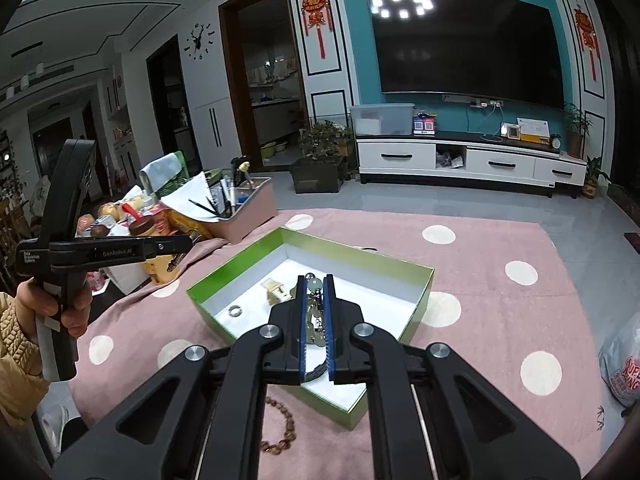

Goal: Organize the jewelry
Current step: 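Release the bangle into the green box while the right tool releases the jade pendant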

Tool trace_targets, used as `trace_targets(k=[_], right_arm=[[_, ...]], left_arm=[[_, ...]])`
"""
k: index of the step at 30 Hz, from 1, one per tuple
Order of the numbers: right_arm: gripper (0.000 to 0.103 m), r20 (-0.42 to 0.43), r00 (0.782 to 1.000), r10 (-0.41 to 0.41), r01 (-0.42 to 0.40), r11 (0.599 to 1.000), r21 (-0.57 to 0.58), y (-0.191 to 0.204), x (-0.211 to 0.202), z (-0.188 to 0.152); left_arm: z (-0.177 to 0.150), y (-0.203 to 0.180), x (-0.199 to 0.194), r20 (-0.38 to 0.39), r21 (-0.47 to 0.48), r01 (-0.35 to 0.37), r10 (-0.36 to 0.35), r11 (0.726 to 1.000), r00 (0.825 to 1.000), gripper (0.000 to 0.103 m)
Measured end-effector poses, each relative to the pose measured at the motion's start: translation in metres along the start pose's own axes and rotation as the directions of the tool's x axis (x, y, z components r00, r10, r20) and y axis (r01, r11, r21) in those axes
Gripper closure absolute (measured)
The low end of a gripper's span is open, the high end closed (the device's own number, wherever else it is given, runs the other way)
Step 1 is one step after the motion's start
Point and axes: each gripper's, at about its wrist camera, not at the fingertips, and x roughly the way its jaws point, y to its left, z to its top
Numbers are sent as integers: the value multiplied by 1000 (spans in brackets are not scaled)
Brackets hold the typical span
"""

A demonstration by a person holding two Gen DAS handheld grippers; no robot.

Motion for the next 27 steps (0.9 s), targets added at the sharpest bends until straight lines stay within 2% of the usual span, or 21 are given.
trace_targets(k=[5,15,27], right_arm=[[96,-25,1000,-11,11,1000,6,-8,20,4],[96,-92,995,-25,28,999,38,-21,57,-3],[96,-177,983,-47,56,998,43,-27,99,-11]], left_arm=[[7,1,26,-43,-15,2,-3,1000,999,100],[-5,1,72,-134,2,-21,21,1000,991,99],[-18,6,99,-199,30,-52,56,998,978,99]])
